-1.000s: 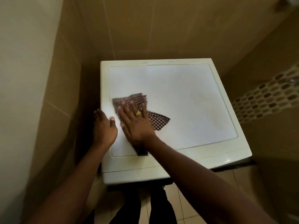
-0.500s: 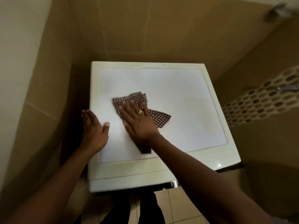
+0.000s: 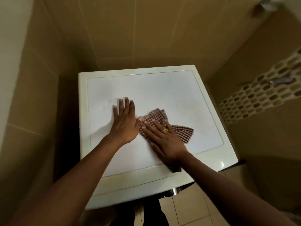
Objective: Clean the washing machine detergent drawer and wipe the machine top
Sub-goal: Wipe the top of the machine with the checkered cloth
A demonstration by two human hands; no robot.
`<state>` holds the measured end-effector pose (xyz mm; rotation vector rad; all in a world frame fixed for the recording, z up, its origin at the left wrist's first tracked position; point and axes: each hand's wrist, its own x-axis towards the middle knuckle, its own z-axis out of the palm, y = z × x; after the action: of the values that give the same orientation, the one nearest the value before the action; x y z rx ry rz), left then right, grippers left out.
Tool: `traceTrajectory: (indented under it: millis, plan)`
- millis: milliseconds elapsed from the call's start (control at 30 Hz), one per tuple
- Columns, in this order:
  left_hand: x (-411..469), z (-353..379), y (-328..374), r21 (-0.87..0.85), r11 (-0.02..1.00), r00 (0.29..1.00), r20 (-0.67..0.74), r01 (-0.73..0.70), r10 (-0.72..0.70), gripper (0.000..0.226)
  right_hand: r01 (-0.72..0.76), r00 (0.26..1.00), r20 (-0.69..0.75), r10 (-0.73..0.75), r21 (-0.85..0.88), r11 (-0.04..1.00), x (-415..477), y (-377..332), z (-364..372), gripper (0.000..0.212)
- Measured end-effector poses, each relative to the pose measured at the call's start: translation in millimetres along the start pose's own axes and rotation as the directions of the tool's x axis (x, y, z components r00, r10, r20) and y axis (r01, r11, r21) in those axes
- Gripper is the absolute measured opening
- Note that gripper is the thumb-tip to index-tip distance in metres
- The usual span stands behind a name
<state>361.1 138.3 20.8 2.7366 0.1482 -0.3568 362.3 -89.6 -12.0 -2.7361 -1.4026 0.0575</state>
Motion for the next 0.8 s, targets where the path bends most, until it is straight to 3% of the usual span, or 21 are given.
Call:
traceTrajectory:
  millis: [67,133,200,233,267,333,400,467,533,600,667,733,800]
  plan:
    - [10,4,13,-0.013,0.998,0.998,0.034,-0.061,0.061,0.070,-0.207,0.977,-0.043,0.207,0.007,0.978,-14,37,0,0.060]
    - [20,8,27,-0.019,0.994,0.992,0.067,-0.105,0.106,0.068,-0.469,0.881,-0.058,0.470,0.018,0.883,4,69,2,0.060]
    - [30,10,41,-0.051,0.990,0.989,0.069,-0.128,0.132,0.067,-0.598,0.798,-0.052,0.600,0.058,0.800,38,70,0,0.061]
    - [35,11,50,-0.075,0.989,0.989,0.063,-0.131,0.136,0.067,-0.598,0.798,-0.049,0.601,0.060,0.799,47,65,2,0.061]
    - [39,12,56,-0.096,0.987,0.990,0.053,-0.129,0.134,0.066,-0.534,0.843,-0.045,0.535,0.043,0.845,47,58,5,0.061]
    - [48,13,69,-0.128,0.984,0.991,0.035,-0.124,0.130,0.064,-0.300,0.954,-0.022,0.300,-0.007,0.954,19,55,4,0.060]
    - [55,14,81,-0.148,0.980,0.990,0.023,-0.135,0.140,0.061,-0.174,0.985,0.003,0.174,-0.015,0.985,-22,78,-1,0.061]
    - [61,18,96,-0.160,0.974,0.986,0.023,-0.159,0.165,0.060,-0.308,0.951,-0.015,0.308,0.001,0.951,-41,114,-5,0.060]
    - [67,22,108,-0.151,0.976,0.986,0.039,-0.154,0.162,0.060,-0.511,0.859,-0.024,0.512,0.027,0.859,-26,141,-5,0.060]
    - [75,27,117,-0.071,0.985,0.986,0.041,-0.159,0.162,0.061,-0.616,0.786,-0.011,0.618,0.066,0.785,6,141,-5,0.062]
    - [81,31,119,0.042,0.984,0.984,0.054,-0.175,0.172,0.061,-0.568,0.822,0.007,0.569,0.079,0.819,20,127,-3,0.063]
    - [83,31,119,0.123,0.975,0.980,0.100,-0.185,0.173,0.061,-0.399,0.917,0.040,0.397,0.044,0.916,-4,115,-2,0.062]
    - [79,31,122,0.168,0.967,0.973,0.164,-0.191,0.164,0.065,-0.292,0.955,0.055,0.291,0.015,0.956,-40,126,-6,0.062]
